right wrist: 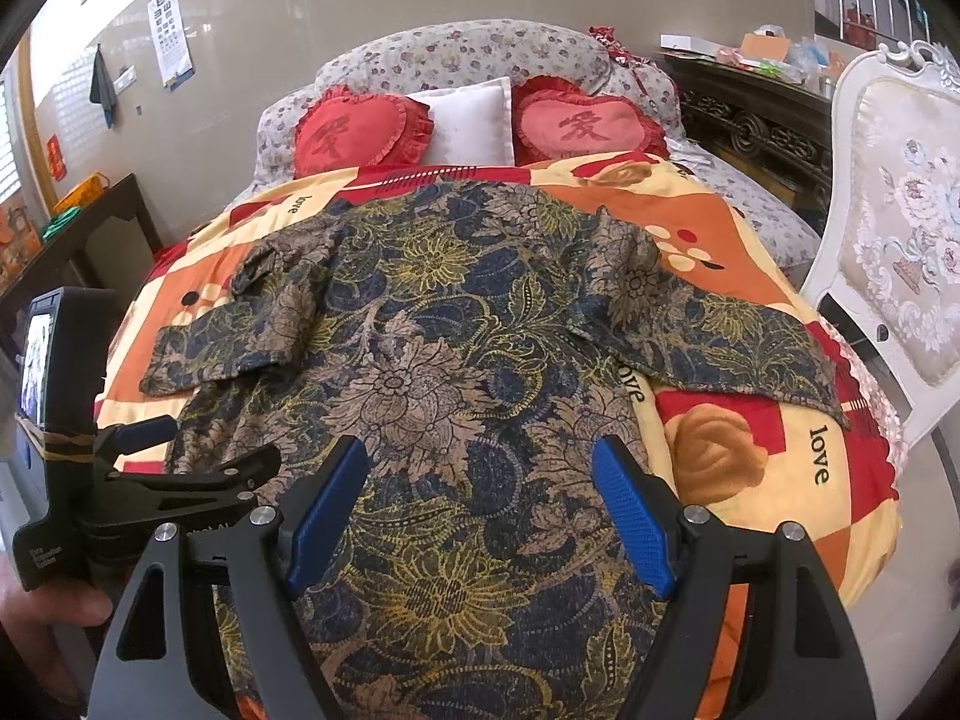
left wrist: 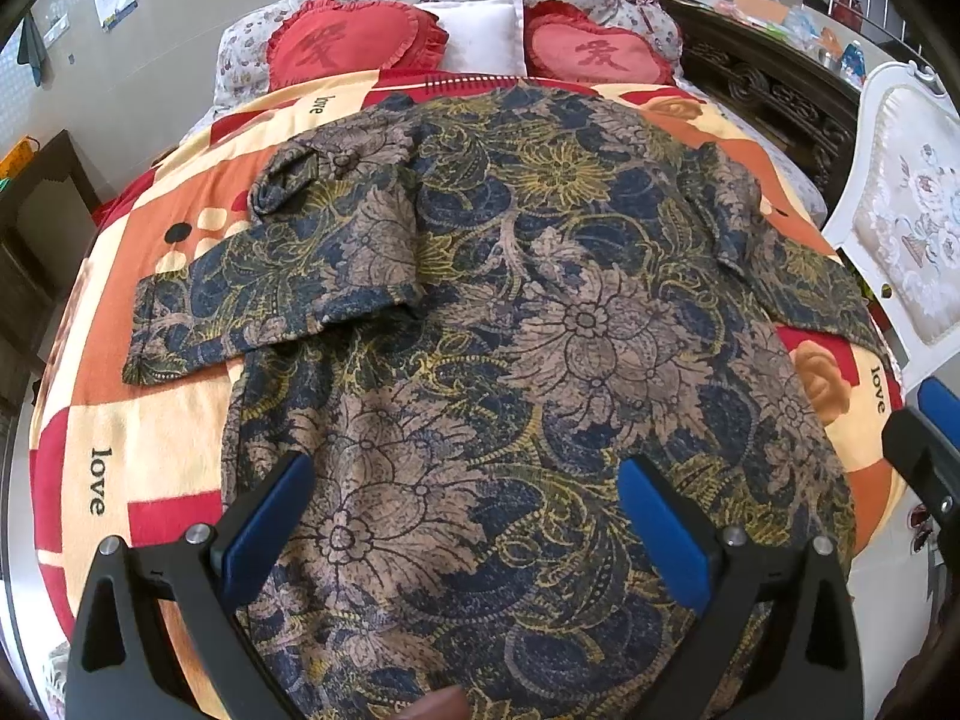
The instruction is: Fold small clothes
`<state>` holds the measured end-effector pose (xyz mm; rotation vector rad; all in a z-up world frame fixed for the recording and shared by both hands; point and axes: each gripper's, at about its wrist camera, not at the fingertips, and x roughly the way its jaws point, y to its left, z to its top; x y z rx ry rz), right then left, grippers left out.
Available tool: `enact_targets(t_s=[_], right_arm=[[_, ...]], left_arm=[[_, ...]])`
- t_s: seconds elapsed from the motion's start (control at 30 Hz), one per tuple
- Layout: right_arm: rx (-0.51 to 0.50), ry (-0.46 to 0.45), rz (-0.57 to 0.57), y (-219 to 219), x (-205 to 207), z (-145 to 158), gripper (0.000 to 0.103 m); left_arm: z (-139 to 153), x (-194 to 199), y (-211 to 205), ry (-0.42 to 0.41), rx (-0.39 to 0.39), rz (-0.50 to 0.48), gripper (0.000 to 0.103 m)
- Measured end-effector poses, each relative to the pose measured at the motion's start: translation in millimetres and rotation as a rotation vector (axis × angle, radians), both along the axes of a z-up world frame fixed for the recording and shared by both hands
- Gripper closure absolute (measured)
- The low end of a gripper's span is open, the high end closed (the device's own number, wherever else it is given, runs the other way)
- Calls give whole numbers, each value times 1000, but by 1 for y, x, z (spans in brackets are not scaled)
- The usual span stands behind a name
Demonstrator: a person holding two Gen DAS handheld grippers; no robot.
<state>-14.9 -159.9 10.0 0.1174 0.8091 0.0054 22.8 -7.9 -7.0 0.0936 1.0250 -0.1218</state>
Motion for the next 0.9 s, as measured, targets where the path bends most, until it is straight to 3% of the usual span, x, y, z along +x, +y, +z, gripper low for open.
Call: enact_targets(t_s=[0.9], right_arm=[[5, -9, 0, 1, -7, 6, 24]], left_arm=[[8, -8, -2, -8, 4, -3, 0]])
